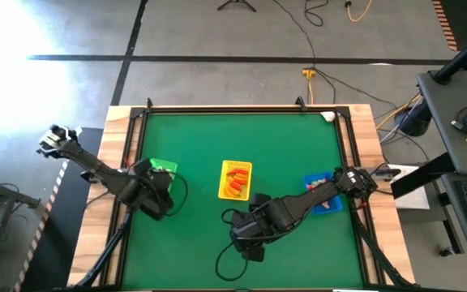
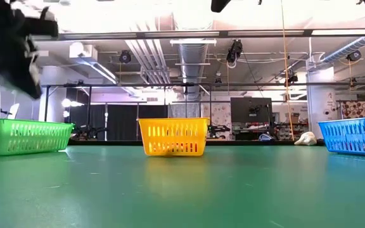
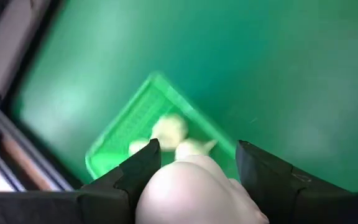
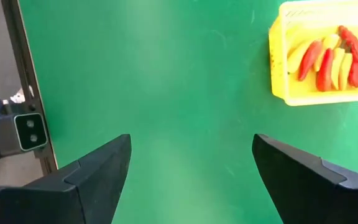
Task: Sort produce into baskets
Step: Put the white garlic into the green bin
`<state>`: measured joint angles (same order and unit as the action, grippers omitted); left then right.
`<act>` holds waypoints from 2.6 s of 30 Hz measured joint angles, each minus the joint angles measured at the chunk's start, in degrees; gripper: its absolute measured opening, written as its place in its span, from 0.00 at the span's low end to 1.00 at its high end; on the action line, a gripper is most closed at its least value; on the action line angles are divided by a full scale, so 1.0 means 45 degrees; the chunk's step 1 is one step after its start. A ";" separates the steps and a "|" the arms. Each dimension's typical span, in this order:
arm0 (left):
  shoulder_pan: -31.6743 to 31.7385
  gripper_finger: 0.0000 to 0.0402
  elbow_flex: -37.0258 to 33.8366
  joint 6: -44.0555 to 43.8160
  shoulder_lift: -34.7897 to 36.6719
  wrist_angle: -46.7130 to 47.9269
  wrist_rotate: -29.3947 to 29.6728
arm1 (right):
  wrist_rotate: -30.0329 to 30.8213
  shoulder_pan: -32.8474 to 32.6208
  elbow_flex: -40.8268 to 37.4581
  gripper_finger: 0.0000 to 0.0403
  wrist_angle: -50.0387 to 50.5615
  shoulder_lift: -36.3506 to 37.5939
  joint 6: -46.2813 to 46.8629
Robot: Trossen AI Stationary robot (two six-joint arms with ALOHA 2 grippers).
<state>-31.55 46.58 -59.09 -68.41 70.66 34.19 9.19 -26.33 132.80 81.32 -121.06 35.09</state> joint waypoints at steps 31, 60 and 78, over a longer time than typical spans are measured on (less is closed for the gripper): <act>0.2082 0.71 -0.1693 -0.2310 0.1145 -0.2228 -0.1778 | 0.1606 0.4479 -0.0801 0.81 0.1921 0.3754 -0.0453; 0.4303 0.61 -0.1037 0.7625 0.2383 -1.4096 -0.0217 | 0.0964 1.7895 -1.0572 0.81 0.0004 0.3190 -0.4385; 0.6110 0.58 -0.1135 0.7524 0.2663 -1.3919 -0.0337 | 0.3325 1.9838 -0.8362 0.60 -0.1132 0.0044 -0.0029</act>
<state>-4.05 41.47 -25.24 -56.42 8.02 32.68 24.15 62.94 95.17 76.22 -120.87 34.96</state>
